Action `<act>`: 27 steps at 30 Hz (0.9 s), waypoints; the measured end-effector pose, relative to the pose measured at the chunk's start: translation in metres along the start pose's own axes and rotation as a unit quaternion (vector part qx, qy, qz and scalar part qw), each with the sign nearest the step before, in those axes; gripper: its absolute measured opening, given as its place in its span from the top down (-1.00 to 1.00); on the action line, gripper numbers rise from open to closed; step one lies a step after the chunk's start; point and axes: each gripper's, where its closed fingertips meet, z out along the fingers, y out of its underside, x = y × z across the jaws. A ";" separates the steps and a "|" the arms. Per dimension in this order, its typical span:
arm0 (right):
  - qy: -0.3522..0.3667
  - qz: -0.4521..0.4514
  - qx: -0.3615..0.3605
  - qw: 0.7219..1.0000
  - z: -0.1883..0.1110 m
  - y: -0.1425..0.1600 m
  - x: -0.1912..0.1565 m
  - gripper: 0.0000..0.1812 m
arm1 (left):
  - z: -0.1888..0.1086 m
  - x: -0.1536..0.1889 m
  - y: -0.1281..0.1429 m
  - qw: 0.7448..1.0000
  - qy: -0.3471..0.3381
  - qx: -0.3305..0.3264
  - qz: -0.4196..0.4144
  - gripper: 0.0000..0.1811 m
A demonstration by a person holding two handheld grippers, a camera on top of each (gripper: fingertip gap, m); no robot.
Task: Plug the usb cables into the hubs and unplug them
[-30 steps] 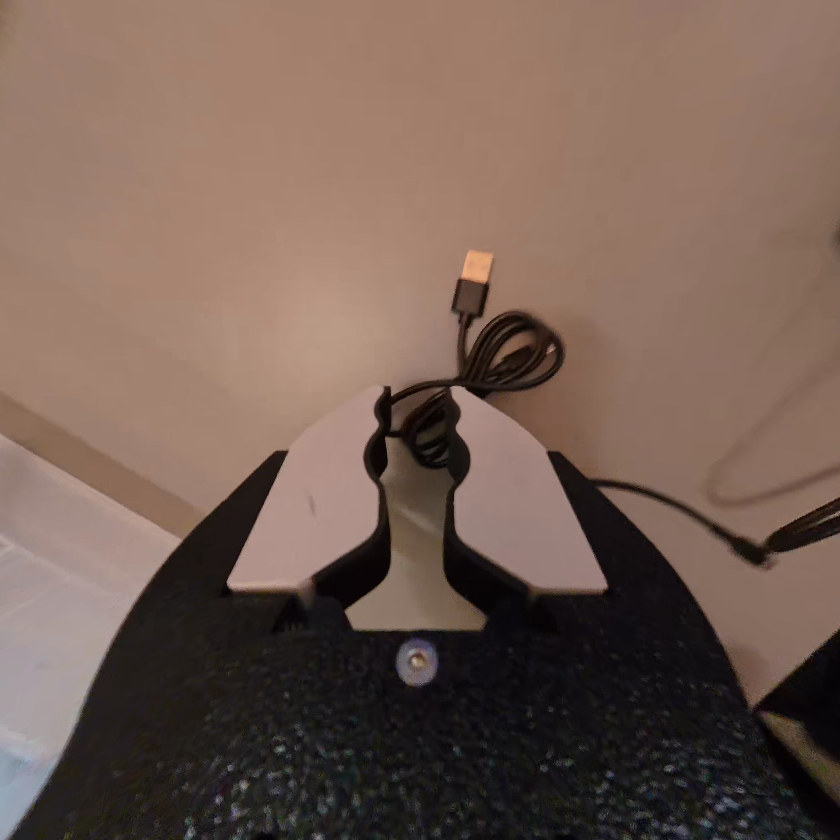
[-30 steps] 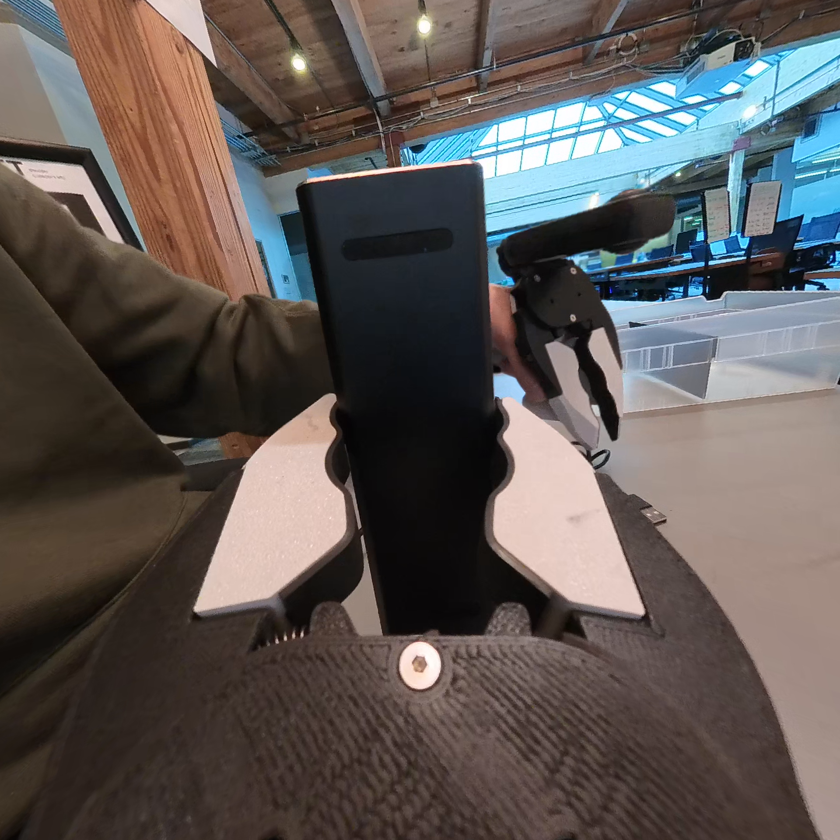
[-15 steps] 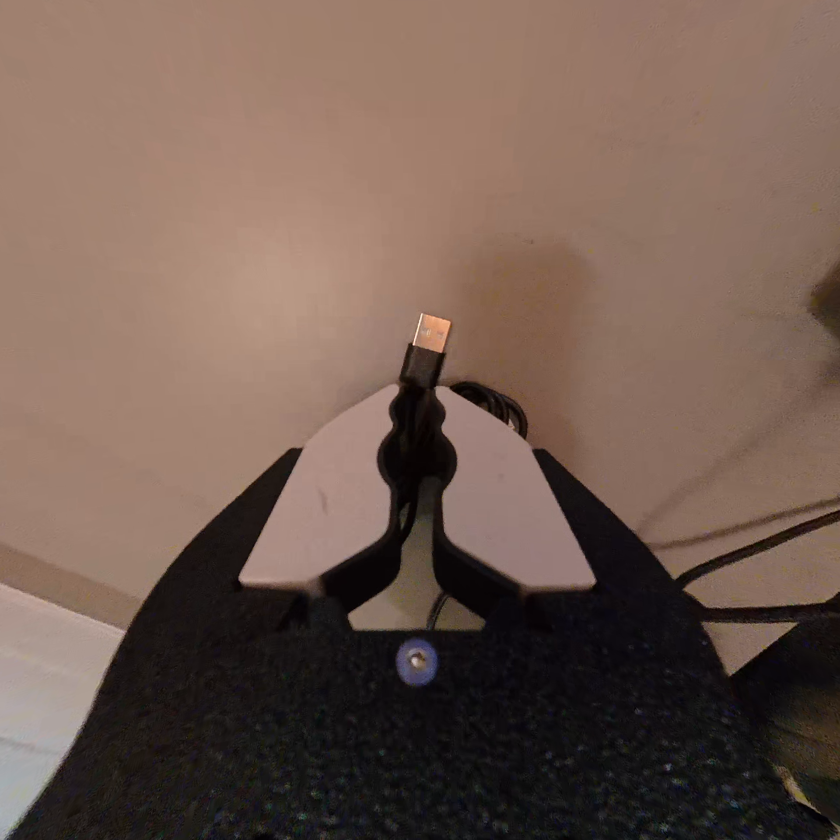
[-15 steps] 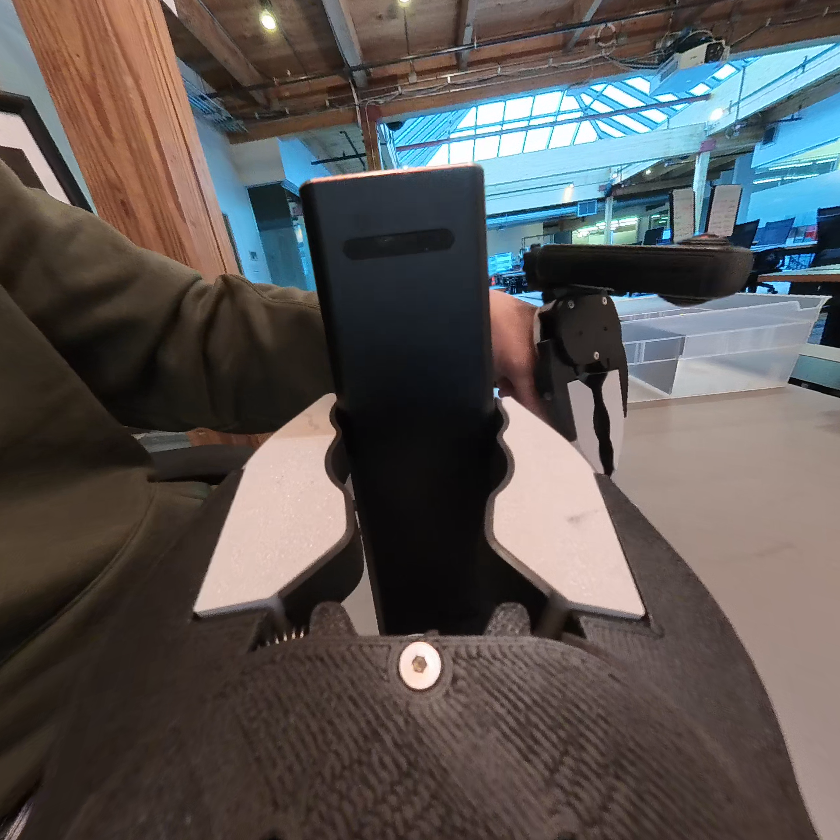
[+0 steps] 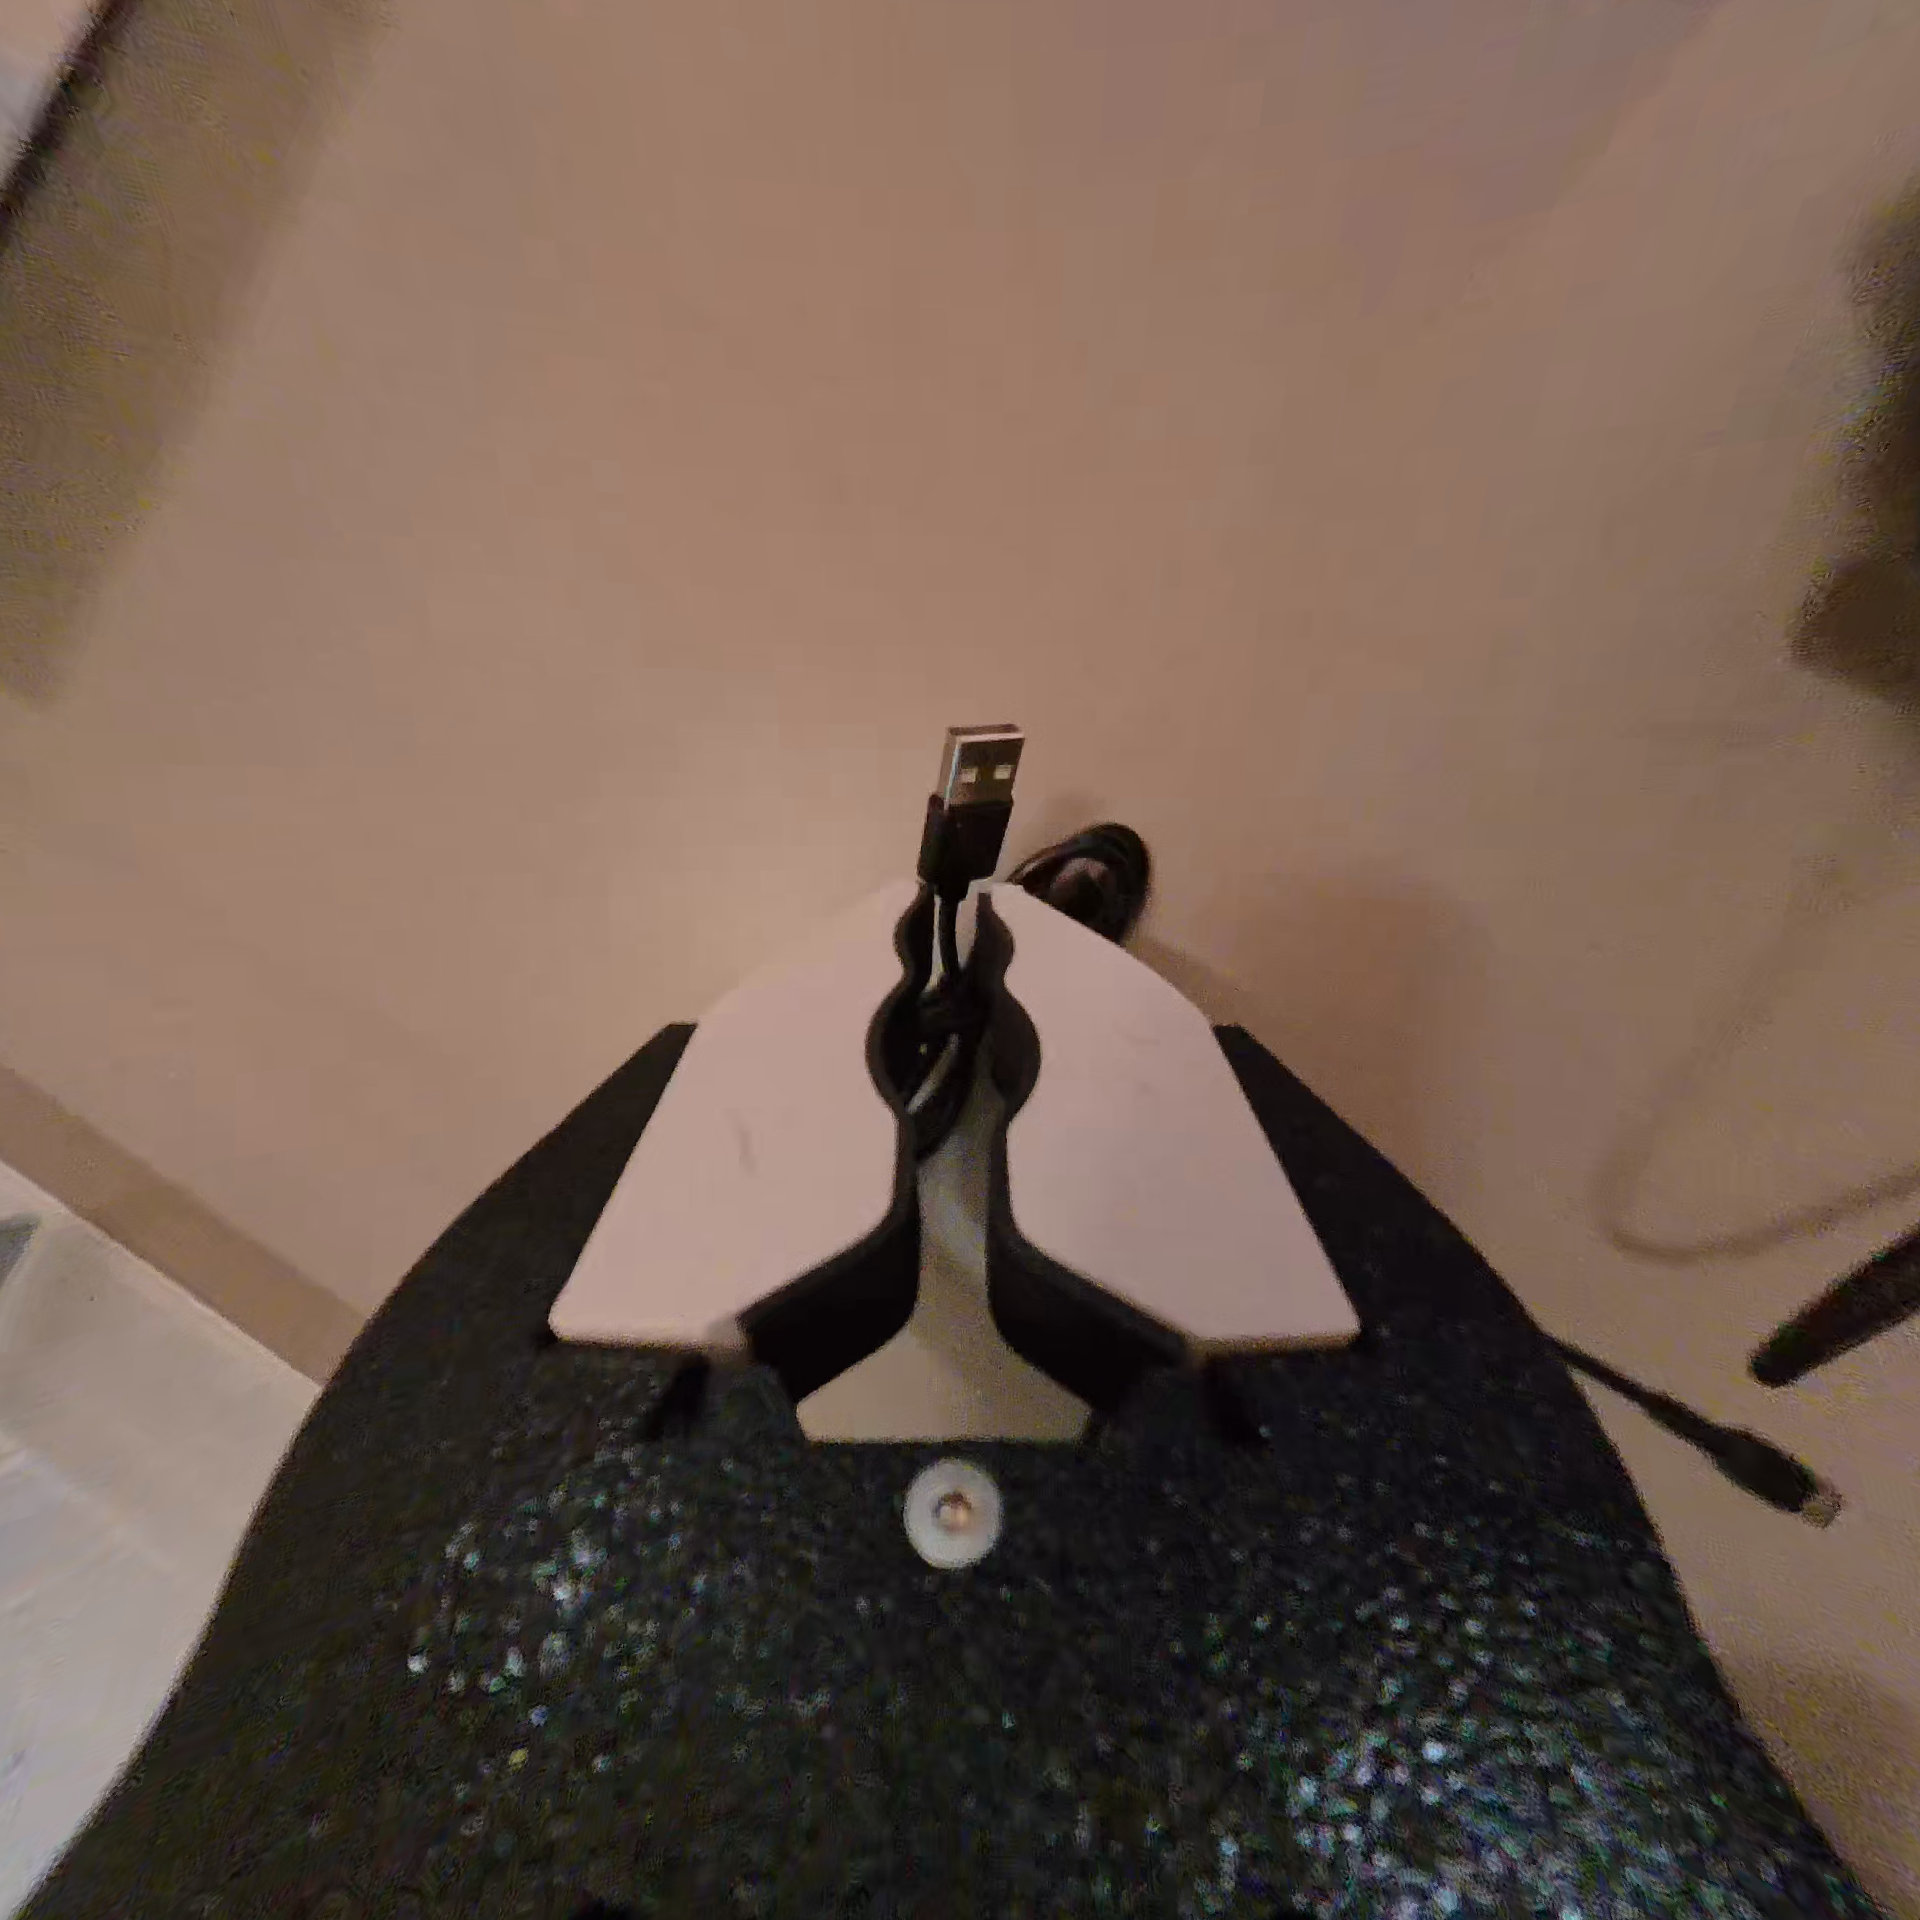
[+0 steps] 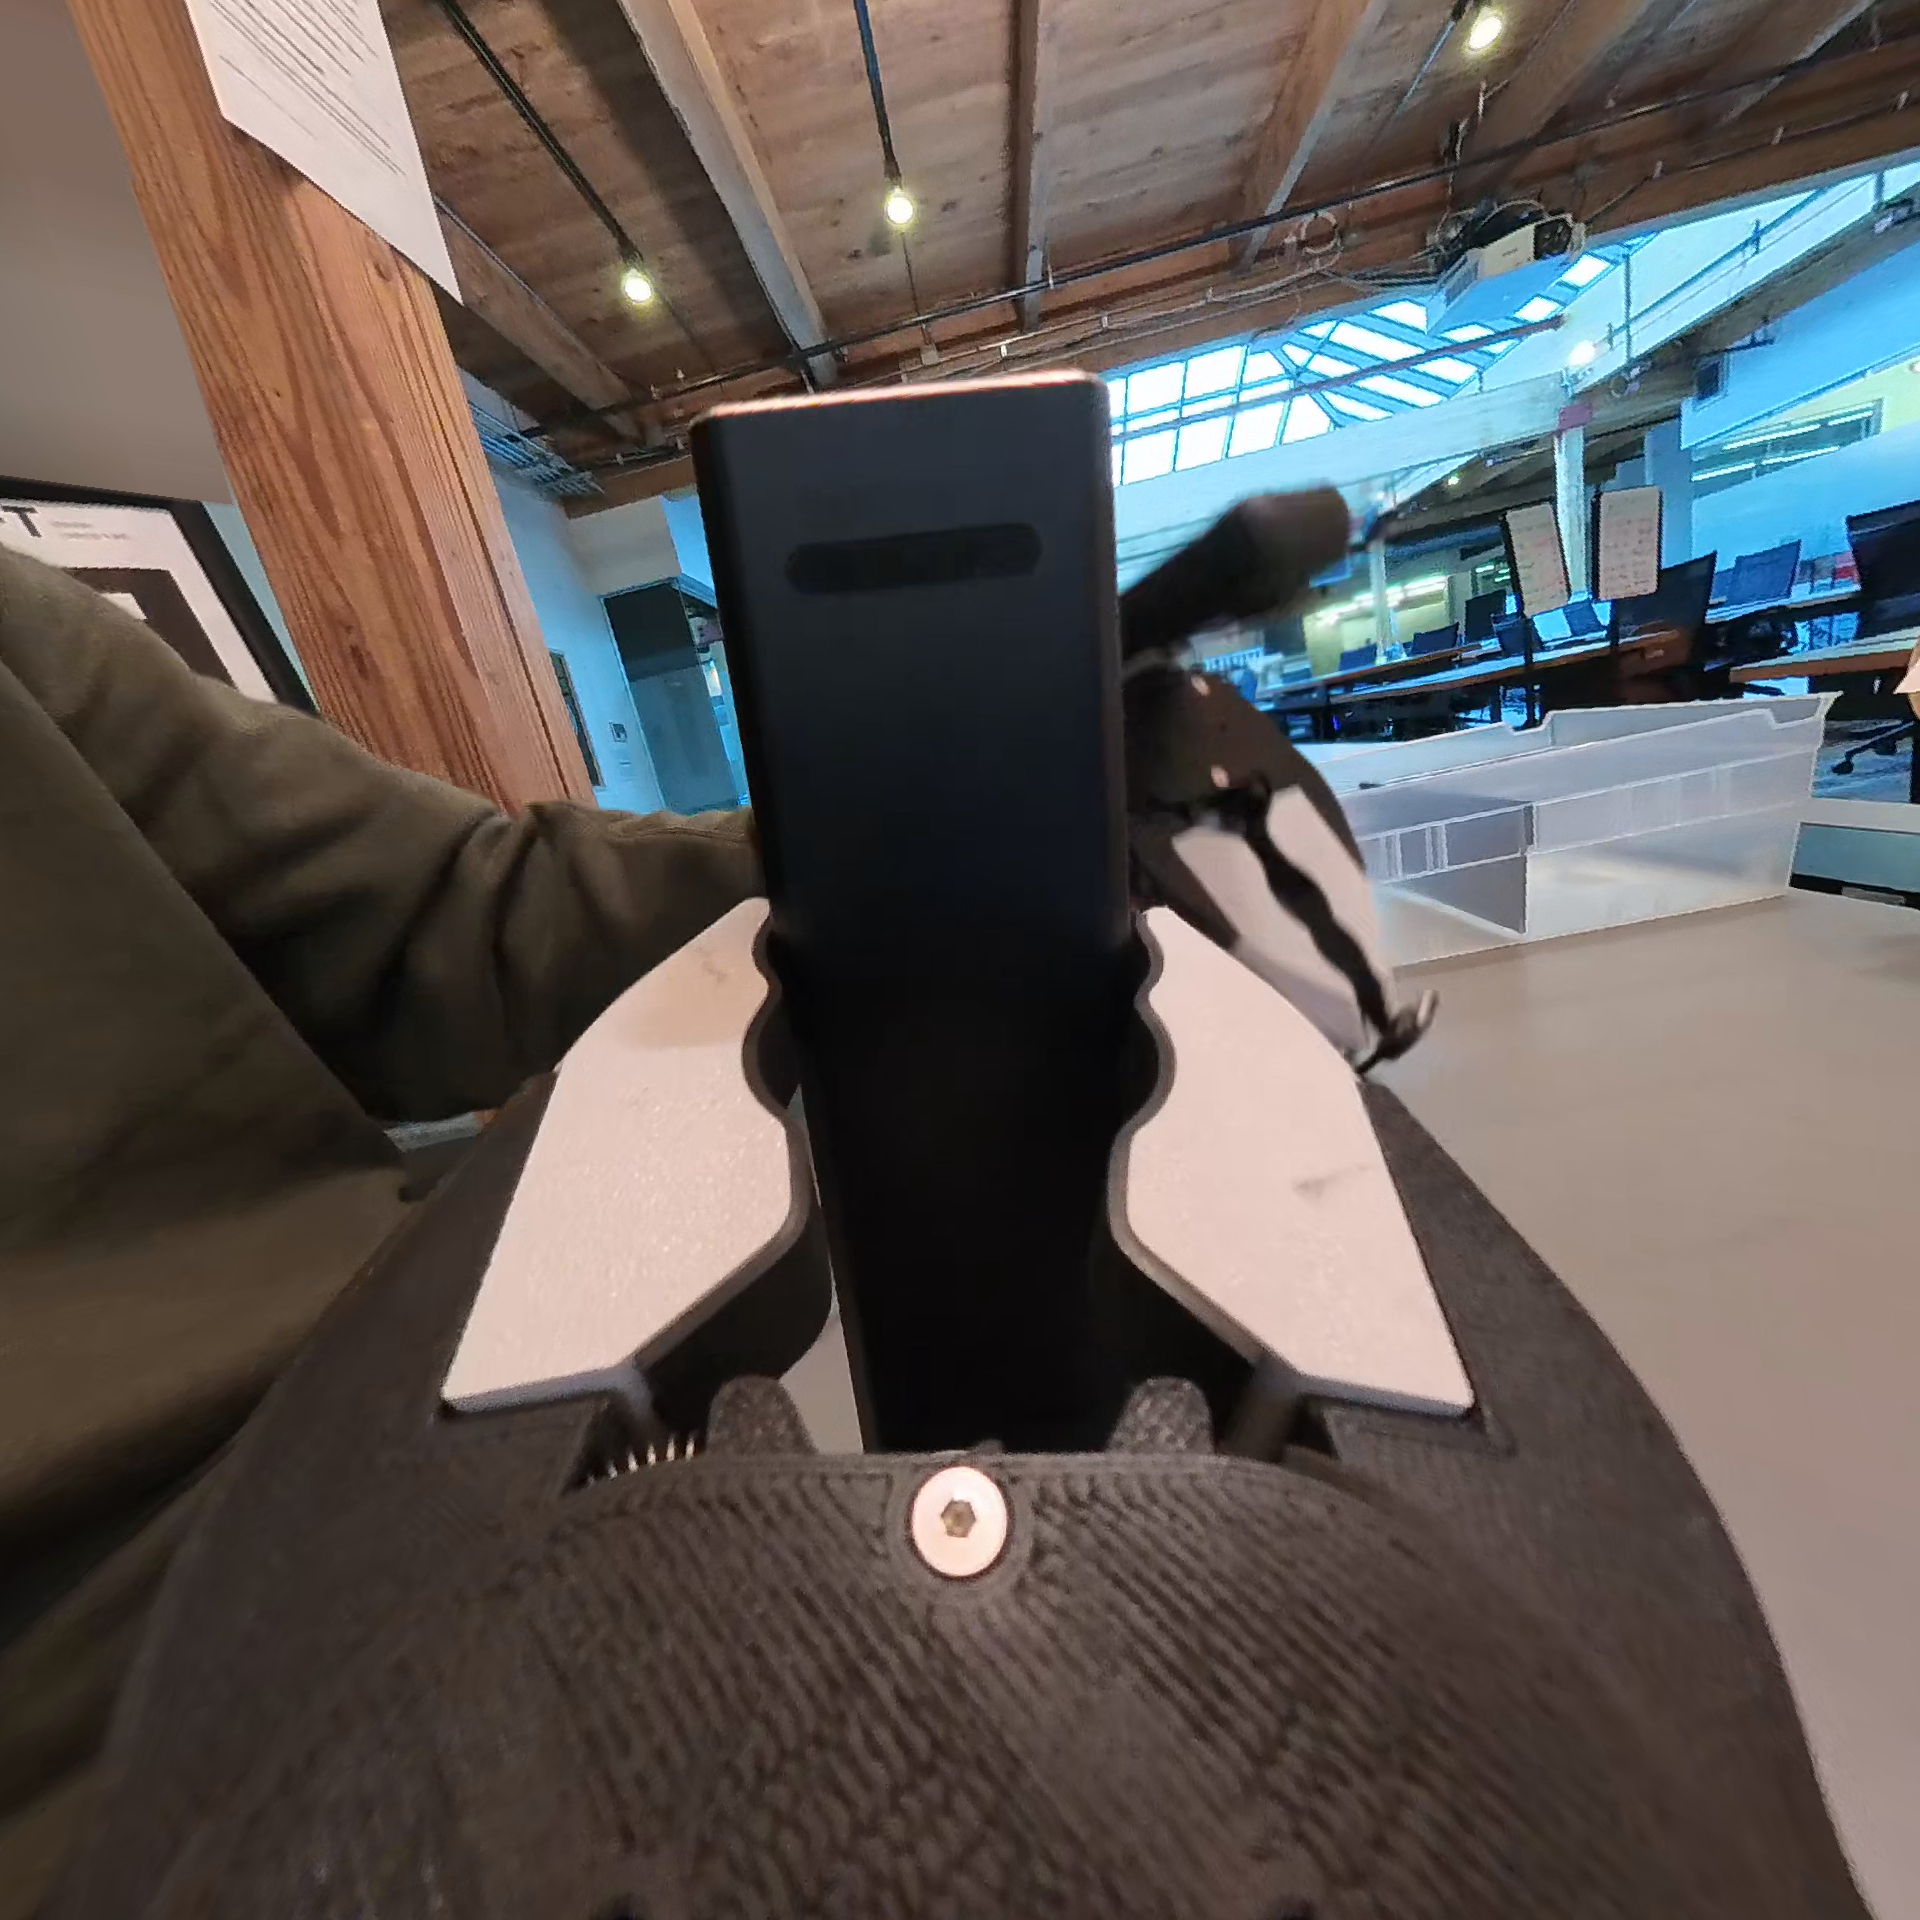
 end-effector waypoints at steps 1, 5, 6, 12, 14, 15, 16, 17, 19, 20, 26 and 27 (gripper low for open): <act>0.000 -0.001 0.001 1.000 0.000 0.000 0.000 0.32 | -0.016 0.003 -0.018 0.999 -0.003 0.046 -0.018 0.80; 0.003 -0.001 -0.004 1.000 0.001 0.001 0.001 0.32 | -0.078 0.070 -0.081 0.976 0.094 0.197 0.004 0.26; 0.003 -0.001 -0.007 1.000 0.001 0.002 0.000 0.32 | -0.085 0.087 -0.085 0.974 0.099 0.200 0.037 0.25; 0.010 -0.012 -0.025 1.000 0.005 0.006 0.000 0.32 | -0.089 0.153 -0.114 0.966 0.104 0.211 0.106 0.29; 0.011 -0.017 -0.028 0.999 0.006 0.007 -0.001 0.33 | -0.082 0.158 -0.120 0.967 0.094 0.209 0.108 0.37; 0.012 -0.017 -0.028 0.999 0.006 0.007 0.000 0.32 | -0.080 0.157 -0.122 0.968 0.089 0.205 0.113 0.36; 0.011 -0.018 -0.026 0.999 0.006 0.007 -0.001 0.32 | -0.079 0.158 -0.123 0.966 0.093 0.207 0.122 0.37; 0.011 -0.020 -0.025 0.999 0.006 0.007 -0.001 0.33 | -0.079 0.160 -0.124 0.965 0.098 0.208 0.130 0.37; 0.011 -0.026 -0.029 0.999 0.006 0.007 -0.003 0.32 | -0.079 0.162 -0.123 0.961 0.105 0.208 0.151 0.38; 0.011 -0.031 -0.035 0.999 0.008 0.009 -0.003 0.32 | -0.079 0.162 -0.122 0.959 0.109 0.205 0.161 0.38; 0.027 -0.055 -0.066 0.996 0.016 0.018 -0.002 0.31 | -0.083 0.162 -0.110 0.953 0.112 0.177 0.217 0.38; 0.028 -0.053 -0.066 0.996 0.016 0.018 -0.002 0.30 | -0.083 0.161 -0.109 0.952 0.111 0.177 0.222 0.39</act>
